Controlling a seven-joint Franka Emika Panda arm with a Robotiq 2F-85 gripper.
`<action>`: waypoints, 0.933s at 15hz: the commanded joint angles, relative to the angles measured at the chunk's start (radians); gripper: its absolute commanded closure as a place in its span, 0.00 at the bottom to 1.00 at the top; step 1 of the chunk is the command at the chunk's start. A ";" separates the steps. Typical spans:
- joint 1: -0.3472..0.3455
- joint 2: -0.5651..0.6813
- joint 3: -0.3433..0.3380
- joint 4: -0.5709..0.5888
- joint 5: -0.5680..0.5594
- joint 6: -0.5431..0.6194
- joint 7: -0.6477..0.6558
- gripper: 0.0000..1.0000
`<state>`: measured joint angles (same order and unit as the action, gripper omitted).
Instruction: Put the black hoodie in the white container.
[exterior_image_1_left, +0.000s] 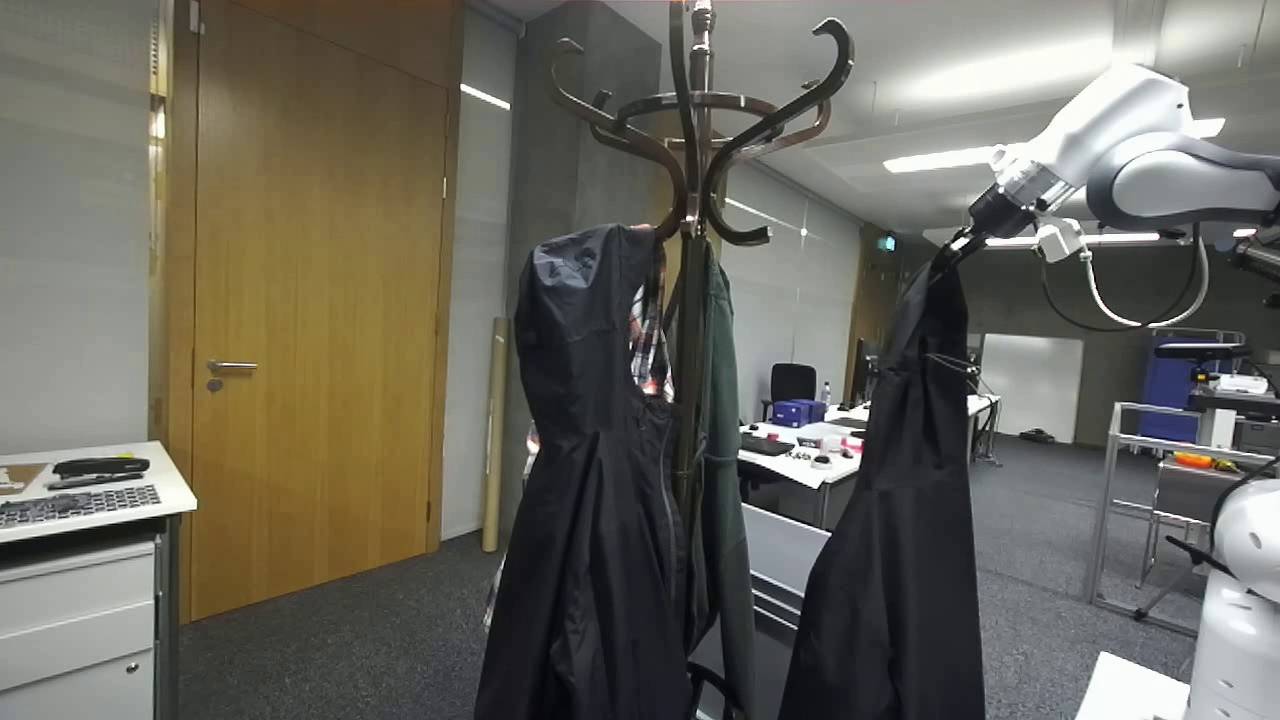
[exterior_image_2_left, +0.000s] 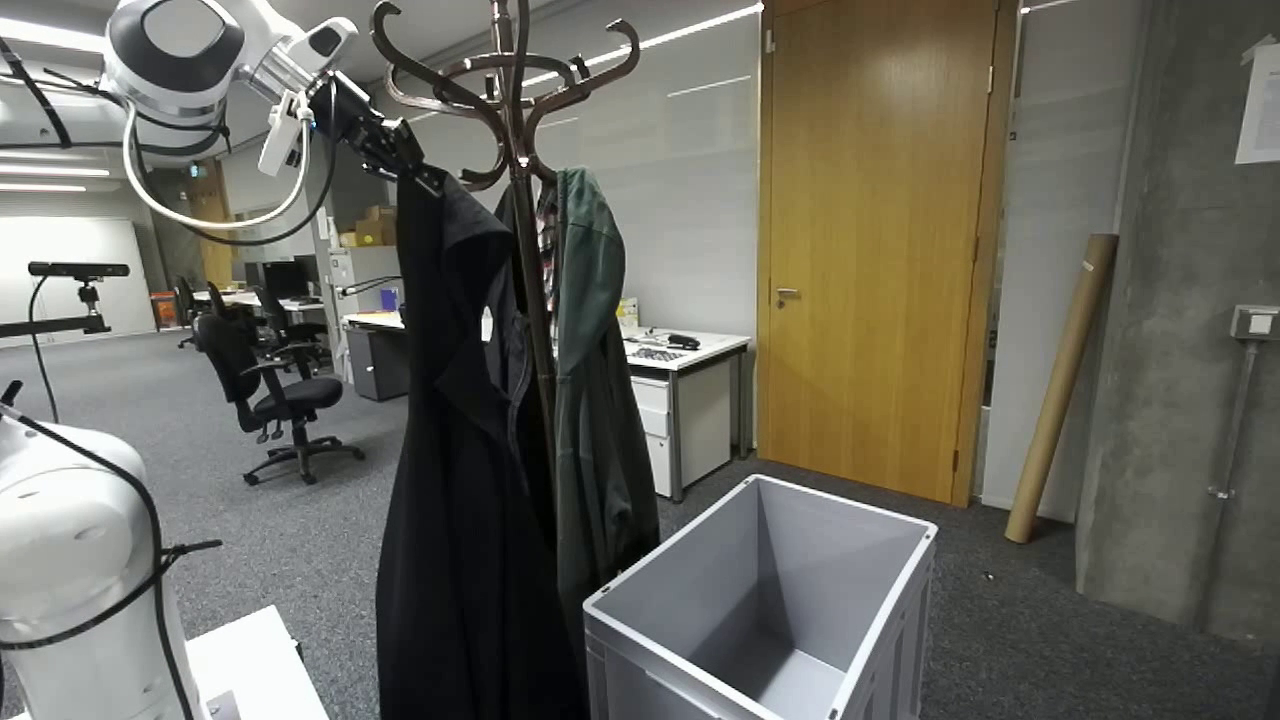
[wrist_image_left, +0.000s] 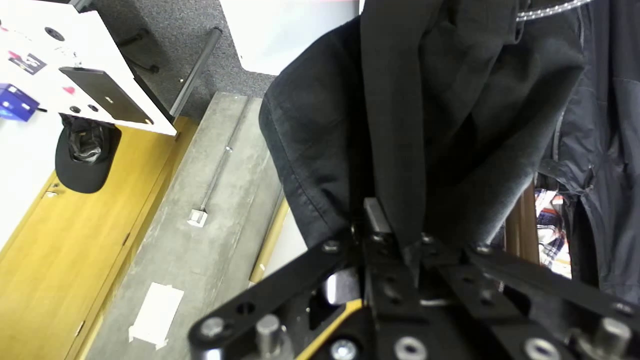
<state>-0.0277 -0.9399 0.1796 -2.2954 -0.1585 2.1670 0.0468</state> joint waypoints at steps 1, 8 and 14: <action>0.012 0.004 -0.006 0.004 -0.012 -0.004 0.009 0.97; -0.020 0.030 -0.024 0.016 -0.021 0.010 0.034 0.99; -0.113 0.099 -0.076 0.072 -0.028 0.044 0.120 0.99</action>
<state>-0.0887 -0.8929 0.1262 -2.3068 -0.1586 2.1670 0.1141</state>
